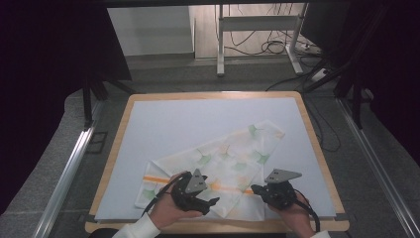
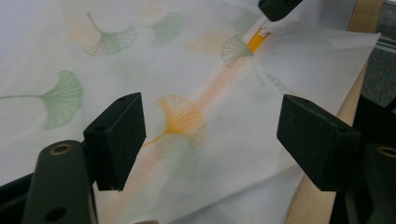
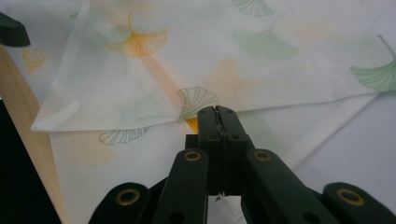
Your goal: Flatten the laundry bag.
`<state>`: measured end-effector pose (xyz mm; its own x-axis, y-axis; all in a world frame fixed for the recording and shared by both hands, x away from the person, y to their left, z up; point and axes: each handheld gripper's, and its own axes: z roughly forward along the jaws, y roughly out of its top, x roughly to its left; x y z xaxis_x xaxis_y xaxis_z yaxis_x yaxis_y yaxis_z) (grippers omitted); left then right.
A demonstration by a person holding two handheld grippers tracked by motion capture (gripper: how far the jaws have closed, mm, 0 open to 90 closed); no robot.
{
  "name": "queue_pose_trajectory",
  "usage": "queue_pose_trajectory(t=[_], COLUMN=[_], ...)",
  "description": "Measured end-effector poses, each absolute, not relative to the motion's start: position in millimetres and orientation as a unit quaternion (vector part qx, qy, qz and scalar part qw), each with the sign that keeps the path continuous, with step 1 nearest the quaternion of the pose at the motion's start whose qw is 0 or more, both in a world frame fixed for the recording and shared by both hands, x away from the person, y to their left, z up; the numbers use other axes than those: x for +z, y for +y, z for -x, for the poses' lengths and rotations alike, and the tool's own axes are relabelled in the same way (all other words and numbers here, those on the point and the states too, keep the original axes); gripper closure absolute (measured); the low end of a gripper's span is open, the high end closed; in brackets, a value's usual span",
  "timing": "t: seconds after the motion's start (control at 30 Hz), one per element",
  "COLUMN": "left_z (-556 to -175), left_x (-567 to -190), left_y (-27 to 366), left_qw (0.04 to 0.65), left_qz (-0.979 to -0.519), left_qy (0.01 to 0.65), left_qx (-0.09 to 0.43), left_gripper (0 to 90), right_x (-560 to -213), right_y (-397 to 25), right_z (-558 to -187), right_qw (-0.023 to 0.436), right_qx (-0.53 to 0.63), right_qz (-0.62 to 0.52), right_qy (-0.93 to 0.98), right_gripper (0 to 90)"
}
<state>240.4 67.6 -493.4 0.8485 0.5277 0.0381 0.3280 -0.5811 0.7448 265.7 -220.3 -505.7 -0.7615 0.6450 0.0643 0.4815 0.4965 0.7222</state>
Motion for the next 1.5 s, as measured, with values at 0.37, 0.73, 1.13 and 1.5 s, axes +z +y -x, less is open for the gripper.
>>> queue_pose_trajectory(t=[0.37, 0.73, 1.13, 1.5], left_z=[-233.9, -238.3, -244.3, -252.6], left_x=[-505.1, -522.6, -528.3, -527.9], left_y=[32.7, 15.1, 18.8, 26.6], left_qw=[0.366, 0.339, 0.341, 0.345], left_qz=[-0.903, -0.914, -0.912, -0.905], left_qy=[0.201, 0.204, 0.214, 0.235], left_qx=[0.104, 0.094, 0.079, 0.084], left_gripper=[20.6, 20.7, 45.9, 77.2], right_x=[-512.4, -516.9, -519.8, -519.8], right_y=[-217.4, -211.1, -205.9, -203.2], right_z=[-255.3, -250.0, -250.9, -251.4], right_qw=[0.099, 0.100, 0.104, 0.104], right_qx=[0.363, 0.348, 0.330, 0.328], right_qz=[-0.331, -0.322, -0.313, -0.310], right_qy=[0.865, 0.875, 0.884, 0.886], right_gripper=[88.3, 87.9, 87.3, 87.1])
